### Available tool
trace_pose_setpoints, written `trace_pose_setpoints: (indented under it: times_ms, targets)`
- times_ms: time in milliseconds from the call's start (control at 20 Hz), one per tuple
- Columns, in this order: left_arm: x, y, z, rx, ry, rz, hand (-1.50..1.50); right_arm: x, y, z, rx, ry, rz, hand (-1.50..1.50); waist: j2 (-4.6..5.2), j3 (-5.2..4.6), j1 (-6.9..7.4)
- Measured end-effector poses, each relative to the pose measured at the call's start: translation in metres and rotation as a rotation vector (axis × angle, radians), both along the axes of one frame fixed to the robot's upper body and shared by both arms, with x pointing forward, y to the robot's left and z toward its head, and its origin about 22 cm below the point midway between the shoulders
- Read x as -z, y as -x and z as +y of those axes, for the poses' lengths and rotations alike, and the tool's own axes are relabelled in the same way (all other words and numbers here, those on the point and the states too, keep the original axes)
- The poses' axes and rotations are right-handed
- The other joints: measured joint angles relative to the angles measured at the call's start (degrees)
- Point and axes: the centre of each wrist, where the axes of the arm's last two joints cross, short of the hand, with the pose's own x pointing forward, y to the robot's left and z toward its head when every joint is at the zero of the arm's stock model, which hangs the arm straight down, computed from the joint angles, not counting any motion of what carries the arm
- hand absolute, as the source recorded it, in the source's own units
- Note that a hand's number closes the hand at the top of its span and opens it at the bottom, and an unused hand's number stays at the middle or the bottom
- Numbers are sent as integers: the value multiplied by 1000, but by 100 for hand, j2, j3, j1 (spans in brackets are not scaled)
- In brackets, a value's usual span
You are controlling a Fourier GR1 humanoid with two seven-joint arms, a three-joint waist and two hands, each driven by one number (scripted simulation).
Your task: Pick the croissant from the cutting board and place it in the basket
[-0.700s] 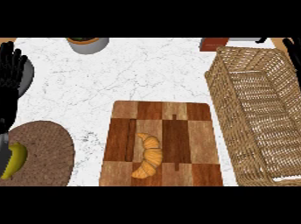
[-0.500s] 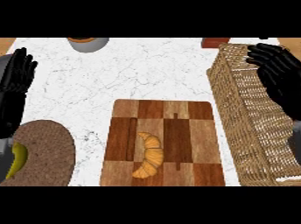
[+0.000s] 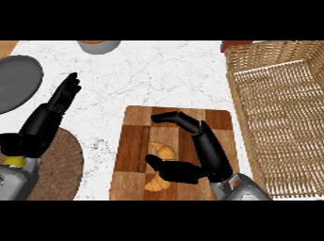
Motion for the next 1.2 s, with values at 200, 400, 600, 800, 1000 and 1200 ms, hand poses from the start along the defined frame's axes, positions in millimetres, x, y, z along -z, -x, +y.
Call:
trace_pose_setpoints:
  times_ms: [200,400,600,800,1000,1200]
  targets:
    - [-2,-4,1,-5,-8,20,0,16,17,41,110,131,-18,-150,-27,18,-107]
    - [0,-2,4,-20,-12,42,0,18,9,46,262,305,-47,-150,-69,42,-232]
    - [6,3,10,-37,-18,62,0,6,-5,41,346,519,-44,-150,-128,39,-338]
    - [6,2,11,-43,-17,61,0,-13,-7,47,330,756,48,-150,-135,43,-370]
    - [9,5,7,-36,-12,61,0,-44,8,62,268,907,171,-150,-106,61,-341]
    - [8,8,5,-29,-5,56,0,-83,29,64,192,937,215,-150,-74,80,-305]
